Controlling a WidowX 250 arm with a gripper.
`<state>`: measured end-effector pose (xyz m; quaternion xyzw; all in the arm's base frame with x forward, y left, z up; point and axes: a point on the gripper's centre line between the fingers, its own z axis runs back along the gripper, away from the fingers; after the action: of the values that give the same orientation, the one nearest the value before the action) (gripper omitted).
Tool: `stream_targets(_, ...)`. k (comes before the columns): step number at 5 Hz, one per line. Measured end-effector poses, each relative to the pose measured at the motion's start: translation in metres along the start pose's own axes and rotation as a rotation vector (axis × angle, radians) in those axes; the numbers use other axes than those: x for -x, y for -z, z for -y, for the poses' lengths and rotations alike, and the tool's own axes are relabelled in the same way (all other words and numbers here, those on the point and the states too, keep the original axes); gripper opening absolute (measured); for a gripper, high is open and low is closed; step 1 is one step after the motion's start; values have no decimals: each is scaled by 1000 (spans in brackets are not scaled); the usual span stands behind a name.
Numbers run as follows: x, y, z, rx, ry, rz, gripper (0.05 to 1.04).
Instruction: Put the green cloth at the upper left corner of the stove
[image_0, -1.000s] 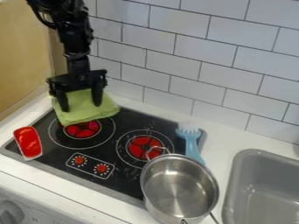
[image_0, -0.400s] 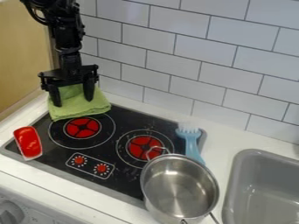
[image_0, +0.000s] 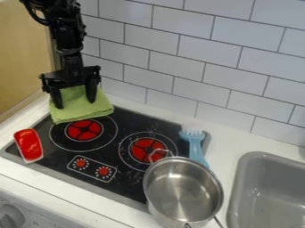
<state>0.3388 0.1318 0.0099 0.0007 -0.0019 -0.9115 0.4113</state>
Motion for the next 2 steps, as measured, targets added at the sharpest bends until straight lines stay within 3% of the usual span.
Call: stream_targets(2, -11, -28, 1, -49, 4, -36, 999)
